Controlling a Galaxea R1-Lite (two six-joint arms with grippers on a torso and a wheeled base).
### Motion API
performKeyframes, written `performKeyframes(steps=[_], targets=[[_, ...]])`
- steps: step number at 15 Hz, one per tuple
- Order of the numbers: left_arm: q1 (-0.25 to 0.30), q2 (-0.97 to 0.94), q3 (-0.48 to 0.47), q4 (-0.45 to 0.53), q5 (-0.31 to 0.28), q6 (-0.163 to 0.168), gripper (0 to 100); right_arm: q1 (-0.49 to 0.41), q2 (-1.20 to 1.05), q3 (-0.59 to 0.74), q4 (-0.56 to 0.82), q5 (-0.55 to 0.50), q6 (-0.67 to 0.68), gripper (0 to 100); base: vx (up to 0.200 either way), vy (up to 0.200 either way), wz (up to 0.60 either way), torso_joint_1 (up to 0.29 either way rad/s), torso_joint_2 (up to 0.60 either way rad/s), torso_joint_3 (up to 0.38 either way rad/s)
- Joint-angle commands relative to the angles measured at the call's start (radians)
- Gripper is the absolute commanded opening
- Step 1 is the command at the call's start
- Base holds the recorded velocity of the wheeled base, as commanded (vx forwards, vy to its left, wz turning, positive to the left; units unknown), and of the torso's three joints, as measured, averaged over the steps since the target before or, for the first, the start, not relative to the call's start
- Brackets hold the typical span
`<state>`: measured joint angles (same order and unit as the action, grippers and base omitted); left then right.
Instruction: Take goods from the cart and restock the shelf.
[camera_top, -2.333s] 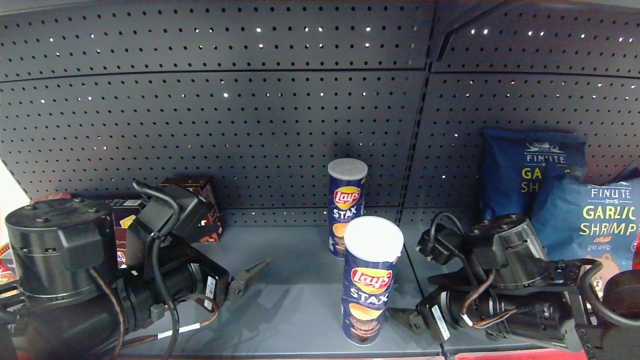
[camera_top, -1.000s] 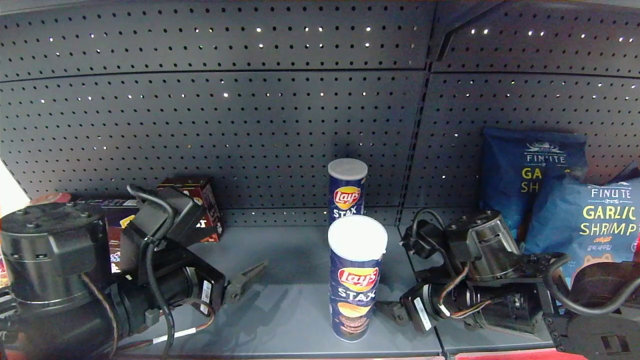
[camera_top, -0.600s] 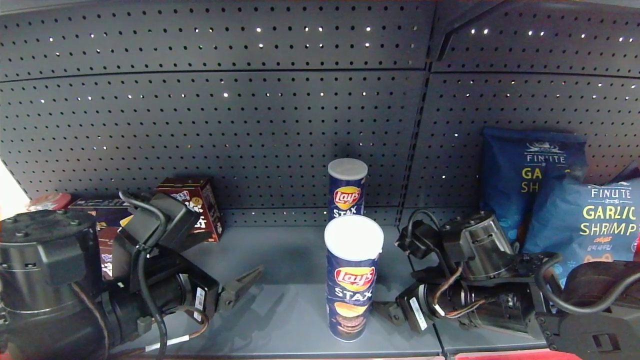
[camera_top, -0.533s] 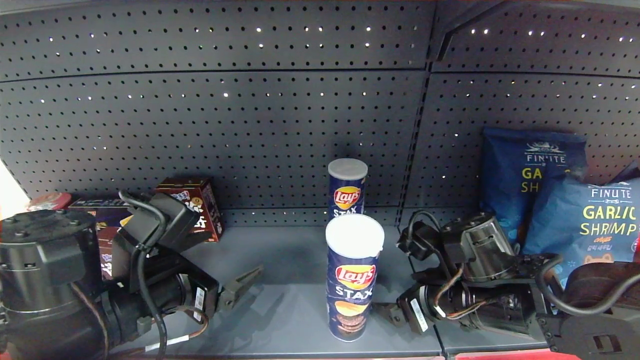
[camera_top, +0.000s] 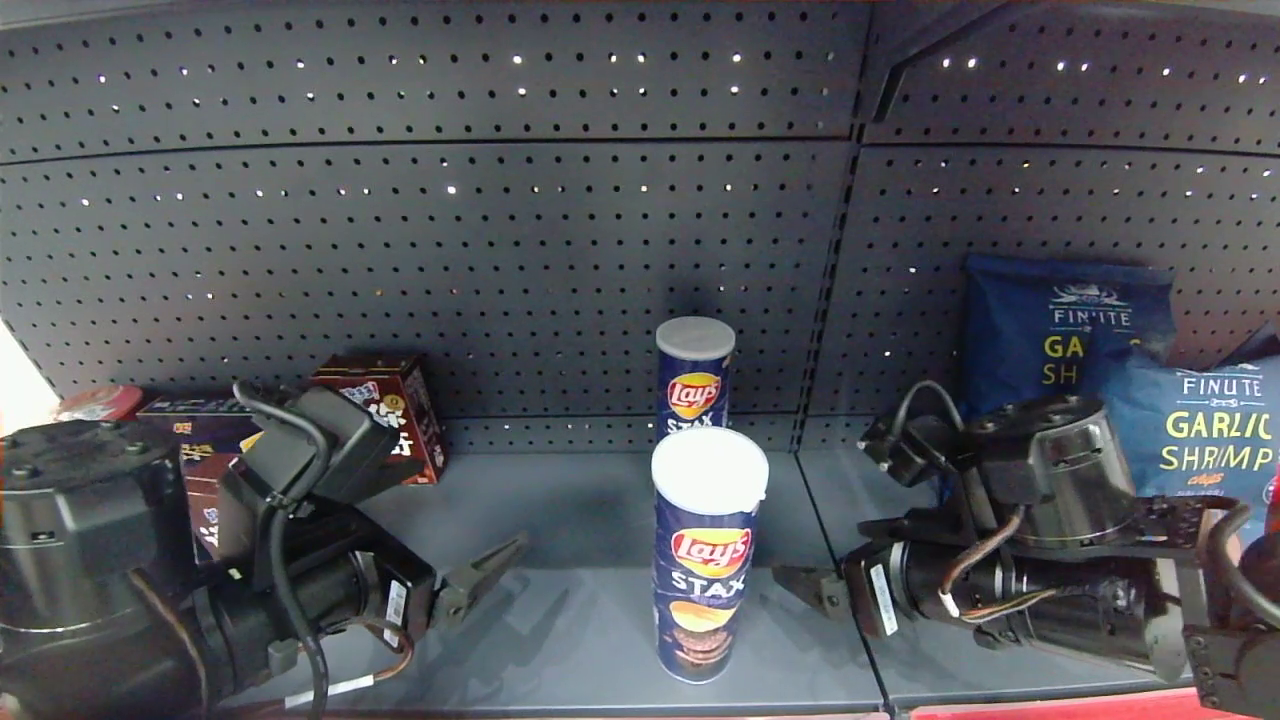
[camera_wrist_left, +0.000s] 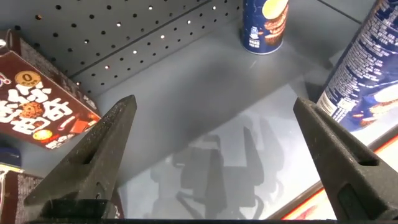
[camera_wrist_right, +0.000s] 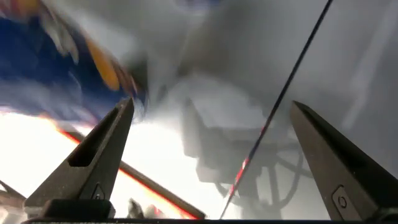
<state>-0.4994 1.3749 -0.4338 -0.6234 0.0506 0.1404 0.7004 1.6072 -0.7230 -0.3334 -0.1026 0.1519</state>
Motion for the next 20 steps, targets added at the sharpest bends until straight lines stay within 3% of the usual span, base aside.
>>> performKeyframes(steps=[1,6,12,13,15,18,20], targets=[[0.002,-0.069,0.024,0.007,0.003,0.001,100,-0.002,-0.064,0.02,-0.01,-0.002,0.003,100,0.0,0.0,0.0,0.0,0.0,0.0],[0.061,-0.257,0.084,0.007,0.005,0.002,100,-0.058,-0.234,0.119,-0.009,-0.022,0.0,100,0.0,0.0,0.0,0.0,0.0,0.0],[0.223,-0.557,0.237,0.008,-0.011,0.004,100,-0.285,-0.616,0.327,0.056,-0.023,-0.008,100,0.0,0.0,0.0,0.0,0.0,0.0],[0.223,-0.585,0.253,0.008,-0.003,0.005,100,-0.303,-0.65,0.332,0.074,-0.026,-0.008,100,0.0,0.0,0.0,0.0,0.0,0.0],[0.226,-0.705,0.293,0.036,0.063,0.079,100,-0.308,-0.794,0.333,0.178,-0.118,-0.008,100,0.0,0.0,0.0,0.0,0.0,0.0],[0.228,-0.927,0.287,0.275,0.087,0.108,100,-0.283,-0.925,0.356,0.226,-0.295,-0.029,100,0.0,0.0,0.0,0.0,0.0,0.0],[0.266,-1.126,0.26,0.531,0.097,0.105,100,-0.334,-1.03,0.398,0.266,-0.401,-0.04,100,0.0,0.0,0.0,0.0,0.0,0.0]])
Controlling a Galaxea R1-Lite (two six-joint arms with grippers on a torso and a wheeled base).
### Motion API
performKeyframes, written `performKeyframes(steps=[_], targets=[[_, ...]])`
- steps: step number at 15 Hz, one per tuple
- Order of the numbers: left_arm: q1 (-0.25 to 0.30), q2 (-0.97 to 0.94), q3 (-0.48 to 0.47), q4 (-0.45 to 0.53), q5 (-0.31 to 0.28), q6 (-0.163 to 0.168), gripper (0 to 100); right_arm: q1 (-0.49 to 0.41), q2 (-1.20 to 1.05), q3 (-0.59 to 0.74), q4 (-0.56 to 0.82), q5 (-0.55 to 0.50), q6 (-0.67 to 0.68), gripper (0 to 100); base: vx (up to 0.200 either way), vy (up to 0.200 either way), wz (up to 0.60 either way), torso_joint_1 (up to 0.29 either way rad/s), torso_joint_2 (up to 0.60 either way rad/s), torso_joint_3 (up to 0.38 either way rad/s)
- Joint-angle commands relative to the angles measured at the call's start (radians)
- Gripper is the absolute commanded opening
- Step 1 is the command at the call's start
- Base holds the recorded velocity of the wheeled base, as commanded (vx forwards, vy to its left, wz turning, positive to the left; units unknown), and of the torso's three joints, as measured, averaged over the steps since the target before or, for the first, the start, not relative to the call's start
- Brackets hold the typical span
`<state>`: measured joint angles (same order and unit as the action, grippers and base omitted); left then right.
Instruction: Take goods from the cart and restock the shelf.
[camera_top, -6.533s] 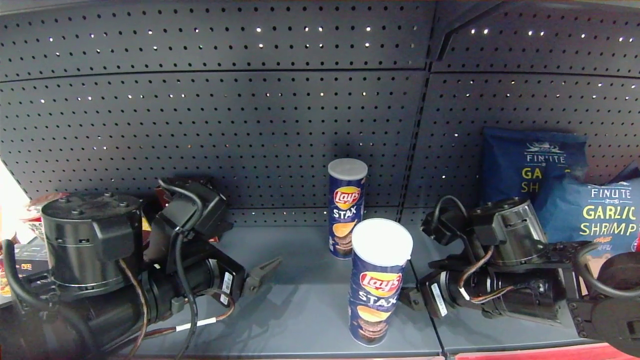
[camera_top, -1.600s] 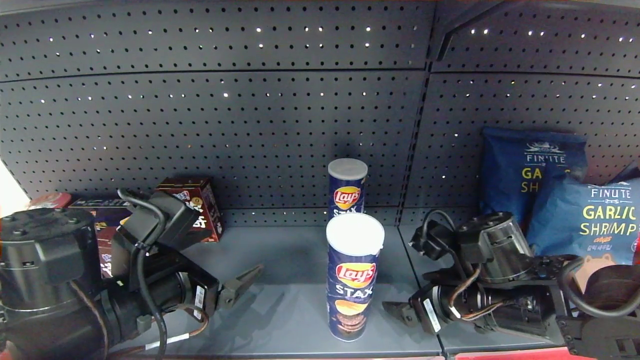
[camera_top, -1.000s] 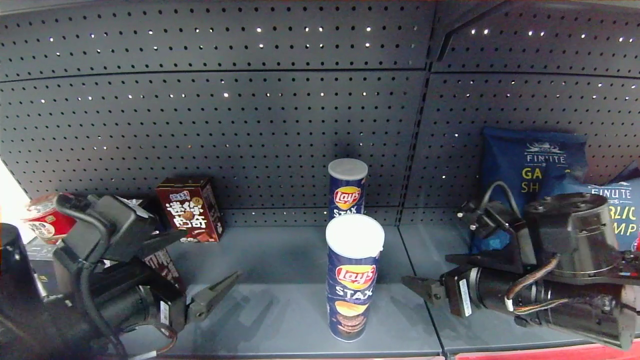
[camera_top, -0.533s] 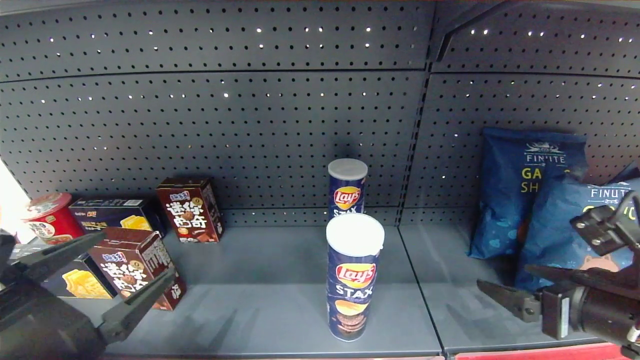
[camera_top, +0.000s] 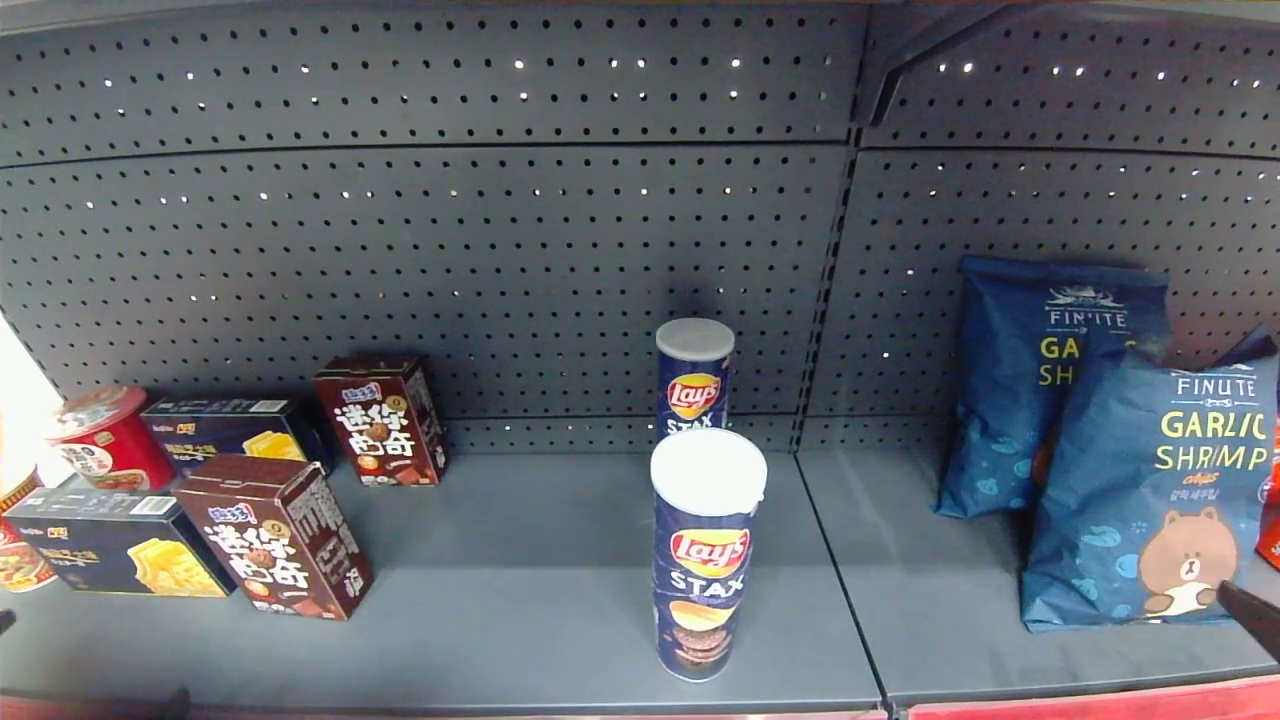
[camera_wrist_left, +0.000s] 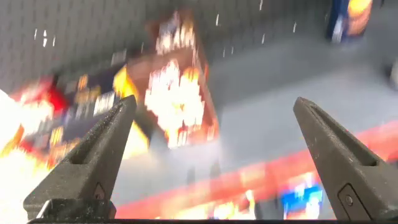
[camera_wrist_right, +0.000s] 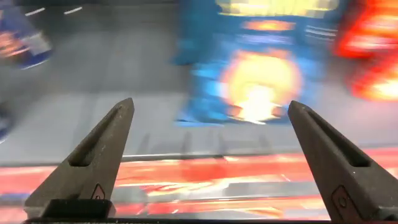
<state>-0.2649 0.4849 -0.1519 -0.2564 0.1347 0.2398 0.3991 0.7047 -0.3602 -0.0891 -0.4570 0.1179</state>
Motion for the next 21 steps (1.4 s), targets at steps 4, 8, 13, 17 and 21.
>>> performKeyframes(steps=[4,8,13,17,21], targets=[[0.101,-0.393,-0.005,0.333,0.013,-0.007,100,-0.355,-0.329,0.104,0.186,-0.083,-0.012,100,0.0,0.0,0.0,0.0,0.0,0.0],[0.101,-0.393,0.051,0.327,0.014,-0.014,100,-0.467,-0.625,0.259,0.261,0.02,-0.017,100,0.0,0.0,0.0,0.0,0.0,0.0],[0.101,-0.393,0.103,0.325,-0.122,-0.037,100,-0.461,-0.622,0.36,0.029,0.337,-0.027,100,0.0,0.0,0.0,0.0,0.0,0.0],[0.101,-0.393,0.103,0.325,-0.159,-0.083,100,-0.399,-0.705,0.36,0.086,0.469,-0.141,100,0.0,0.0,0.0,0.0,0.0,0.0],[0.099,-0.393,0.117,0.286,-0.023,-0.211,100,-0.399,-0.705,0.36,0.086,0.466,-0.118,100,0.0,0.0,0.0,0.0,0.0,0.0]])
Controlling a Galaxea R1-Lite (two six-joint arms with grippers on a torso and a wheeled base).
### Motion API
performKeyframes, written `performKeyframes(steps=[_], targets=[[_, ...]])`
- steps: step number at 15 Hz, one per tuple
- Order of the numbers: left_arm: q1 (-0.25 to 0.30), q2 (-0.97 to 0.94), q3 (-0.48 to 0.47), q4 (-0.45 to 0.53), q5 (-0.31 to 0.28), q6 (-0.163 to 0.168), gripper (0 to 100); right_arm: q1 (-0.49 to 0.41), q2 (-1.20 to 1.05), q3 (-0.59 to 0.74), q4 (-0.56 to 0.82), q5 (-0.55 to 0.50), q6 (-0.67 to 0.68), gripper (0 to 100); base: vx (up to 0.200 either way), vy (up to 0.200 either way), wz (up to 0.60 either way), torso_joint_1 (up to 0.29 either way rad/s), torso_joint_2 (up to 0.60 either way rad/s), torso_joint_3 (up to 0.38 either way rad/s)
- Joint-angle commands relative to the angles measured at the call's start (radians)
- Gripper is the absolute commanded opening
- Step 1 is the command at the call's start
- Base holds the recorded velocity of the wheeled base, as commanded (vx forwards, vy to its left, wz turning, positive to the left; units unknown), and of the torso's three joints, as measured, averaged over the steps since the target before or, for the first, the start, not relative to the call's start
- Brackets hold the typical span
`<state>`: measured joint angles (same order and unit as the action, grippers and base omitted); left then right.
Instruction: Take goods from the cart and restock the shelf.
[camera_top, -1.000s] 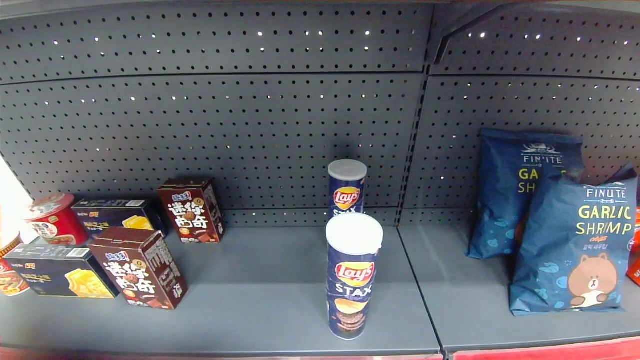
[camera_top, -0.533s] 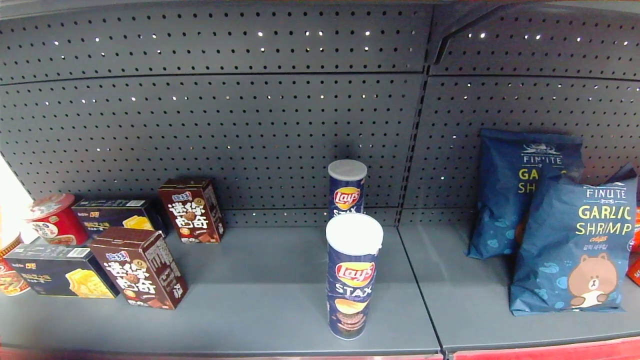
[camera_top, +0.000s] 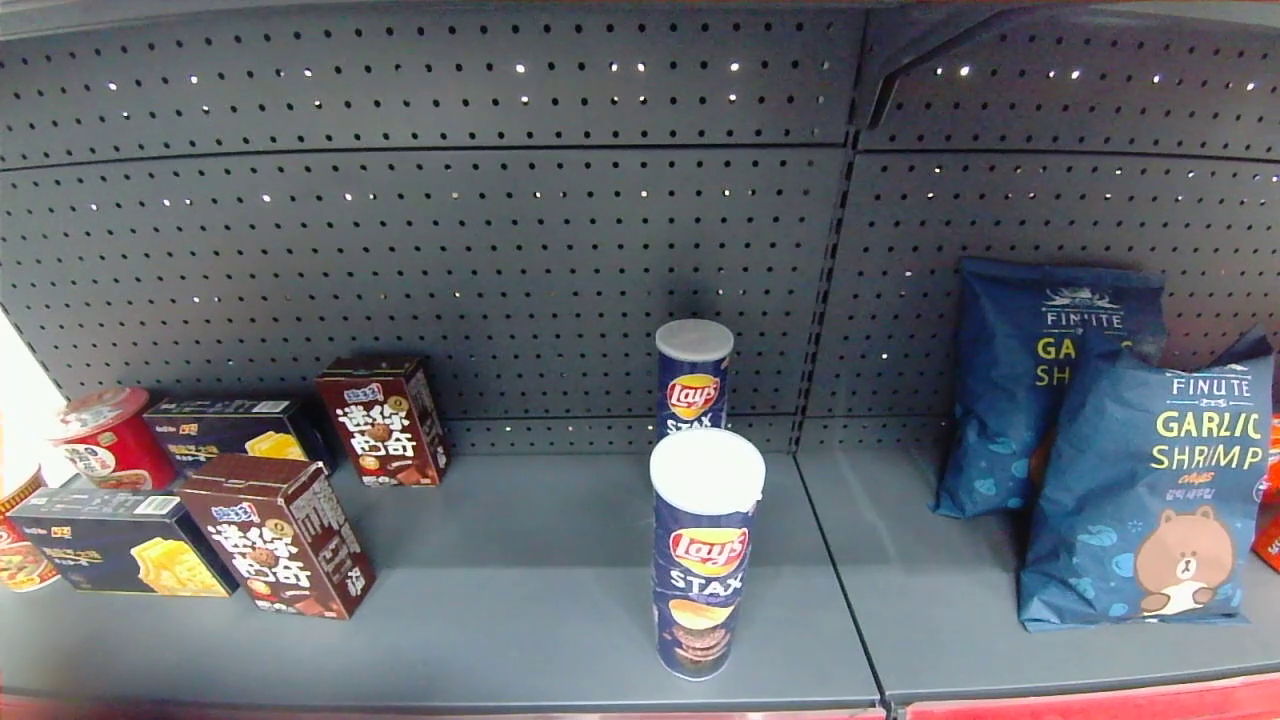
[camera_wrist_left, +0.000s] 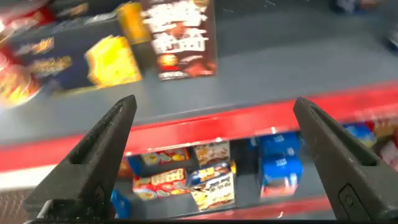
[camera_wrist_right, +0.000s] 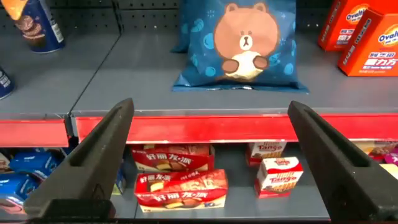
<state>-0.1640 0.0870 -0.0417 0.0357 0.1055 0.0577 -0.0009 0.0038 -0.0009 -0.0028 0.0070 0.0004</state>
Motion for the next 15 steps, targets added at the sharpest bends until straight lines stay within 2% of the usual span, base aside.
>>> performKeyframes(steps=[1,3,5,8,15], targets=[[-0.002,0.005,0.019,-0.004,0.002,-0.09,100,0.001,-0.004,0.001,0.0,0.001,0.001,100,0.0,0.0,0.0,0.0,0.0,0.0],[0.0,0.003,0.042,-0.05,-0.012,-0.084,100,0.001,-0.004,0.001,0.0,-0.001,0.0,100,0.0,0.0,0.0,0.0,0.0,0.0],[-0.002,0.005,0.042,-0.046,-0.013,-0.073,100,0.001,-0.004,0.001,0.0,-0.002,-0.002,100,0.0,0.0,0.0,0.0,0.0,0.0],[-0.002,0.003,0.042,-0.042,-0.009,-0.07,100,0.001,-0.004,0.001,0.0,-0.001,-0.002,100,-0.2,0.0,0.0,0.002,0.0,0.005],[0.0,0.003,0.042,-0.04,-0.012,-0.065,100,0.001,-0.004,0.001,0.0,-0.001,0.0,100,0.0,0.0,0.0,0.0,0.0,0.0]])
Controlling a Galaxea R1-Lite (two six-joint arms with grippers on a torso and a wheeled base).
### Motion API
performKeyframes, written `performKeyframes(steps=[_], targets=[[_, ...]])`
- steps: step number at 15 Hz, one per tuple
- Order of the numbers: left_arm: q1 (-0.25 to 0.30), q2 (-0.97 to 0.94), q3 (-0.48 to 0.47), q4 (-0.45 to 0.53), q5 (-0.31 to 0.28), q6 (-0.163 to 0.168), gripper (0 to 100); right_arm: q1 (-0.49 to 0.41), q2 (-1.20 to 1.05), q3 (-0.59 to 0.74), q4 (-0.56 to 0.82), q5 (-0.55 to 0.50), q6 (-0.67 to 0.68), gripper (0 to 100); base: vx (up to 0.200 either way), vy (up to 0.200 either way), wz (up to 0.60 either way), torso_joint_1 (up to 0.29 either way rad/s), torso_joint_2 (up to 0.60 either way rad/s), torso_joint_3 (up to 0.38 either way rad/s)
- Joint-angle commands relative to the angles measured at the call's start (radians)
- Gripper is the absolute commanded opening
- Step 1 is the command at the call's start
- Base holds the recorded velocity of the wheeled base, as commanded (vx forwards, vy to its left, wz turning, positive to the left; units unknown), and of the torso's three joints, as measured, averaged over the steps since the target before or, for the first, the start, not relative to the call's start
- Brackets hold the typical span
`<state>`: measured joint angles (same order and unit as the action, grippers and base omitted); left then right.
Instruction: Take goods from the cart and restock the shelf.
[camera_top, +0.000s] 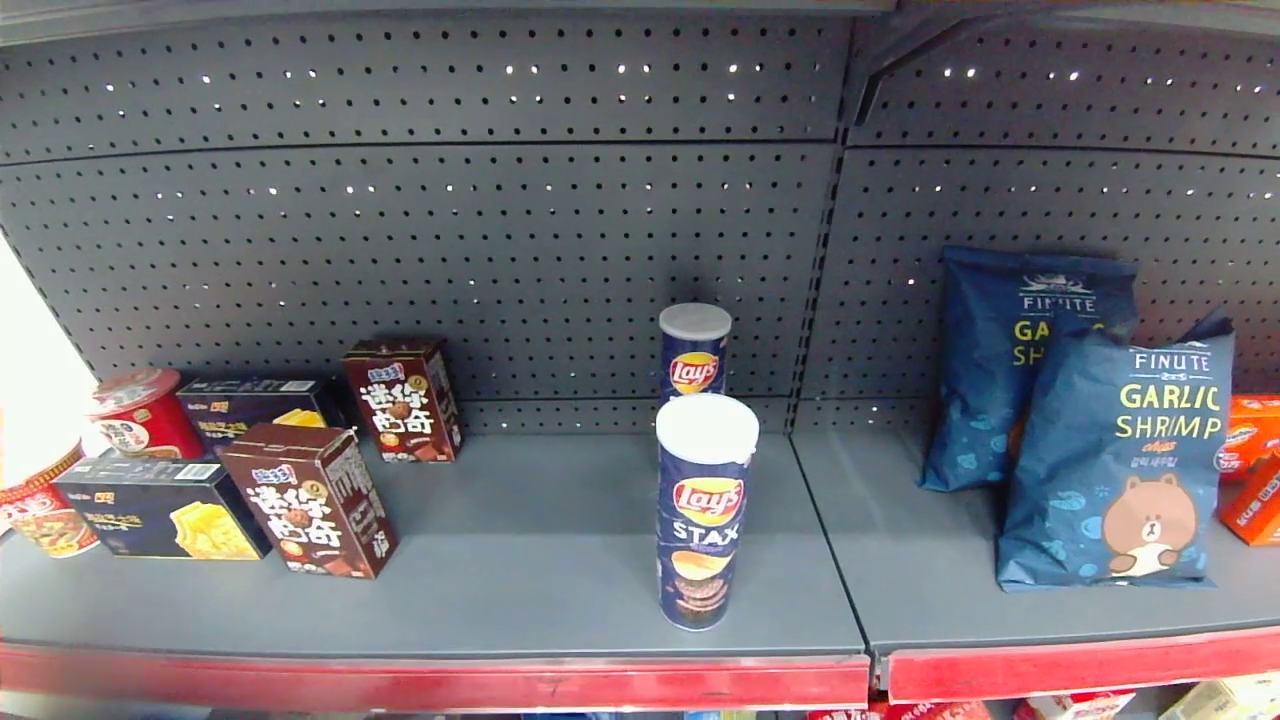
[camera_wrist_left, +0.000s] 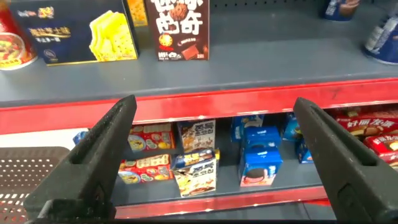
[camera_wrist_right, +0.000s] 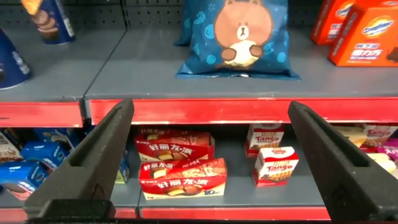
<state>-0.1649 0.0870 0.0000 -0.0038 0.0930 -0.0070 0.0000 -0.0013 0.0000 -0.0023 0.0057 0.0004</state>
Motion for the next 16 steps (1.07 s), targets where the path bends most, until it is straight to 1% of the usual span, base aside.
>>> performKeyframes(steps=[1,16], targets=[[0.001,0.003,0.0,-0.001,0.001,-0.002,100,0.0,0.001,0.0,-0.001,0.0,0.0,100,0.0,0.0,0.0,0.0,0.0,0.0],[0.001,0.005,0.0,-0.001,0.001,-0.002,100,0.0,0.001,0.0,-0.001,0.0,0.0,100,0.0,0.0,0.0,0.0,0.0,0.0]])
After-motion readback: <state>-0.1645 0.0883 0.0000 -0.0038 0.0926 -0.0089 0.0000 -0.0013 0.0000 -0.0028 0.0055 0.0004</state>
